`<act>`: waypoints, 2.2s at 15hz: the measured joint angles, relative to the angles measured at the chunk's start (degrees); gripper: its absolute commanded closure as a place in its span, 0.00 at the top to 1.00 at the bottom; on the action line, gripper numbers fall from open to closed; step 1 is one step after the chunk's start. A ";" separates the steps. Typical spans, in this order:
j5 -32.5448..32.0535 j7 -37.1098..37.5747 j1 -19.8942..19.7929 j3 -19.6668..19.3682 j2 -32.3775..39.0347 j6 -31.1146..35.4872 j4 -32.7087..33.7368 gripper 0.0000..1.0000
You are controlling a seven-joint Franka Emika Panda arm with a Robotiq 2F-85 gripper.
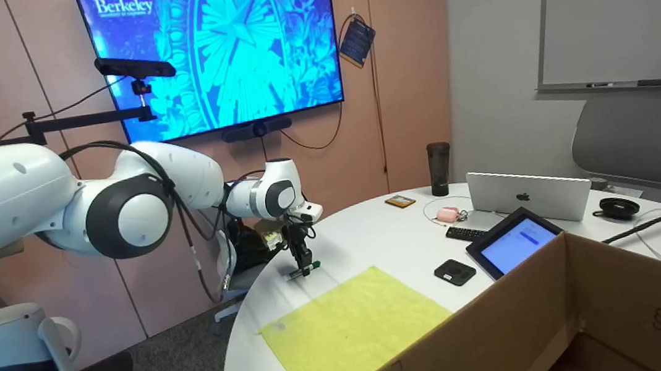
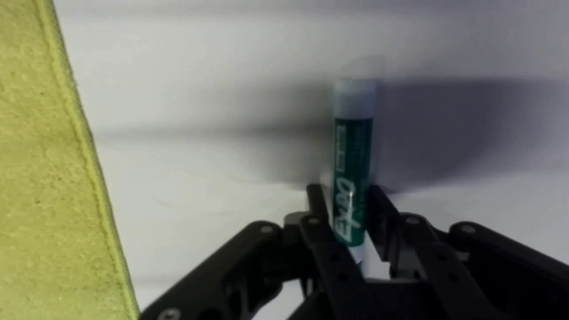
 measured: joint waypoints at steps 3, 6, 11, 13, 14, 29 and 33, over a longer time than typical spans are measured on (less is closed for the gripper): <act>-0.58 -0.13 0.28 -0.60 -0.54 -4.22 0.12 0.05; -0.83 -1.03 0.31 -0.72 -1.68 -8.49 0.14 0.05; -0.83 -3.62 -0.79 -0.72 -6.04 -12.38 0.14 0.05; -0.83 -4.65 -2.22 -0.75 -8.43 -13.67 -0.08 0.05; -0.83 -5.26 -3.20 -0.76 -9.60 -14.45 -0.29 0.05; 1.43 -8.35 -16.42 -0.40 -18.70 -12.37 -21.69 0.05; 1.53 -7.96 -17.76 -0.61 -19.22 -5.89 -29.04 0.05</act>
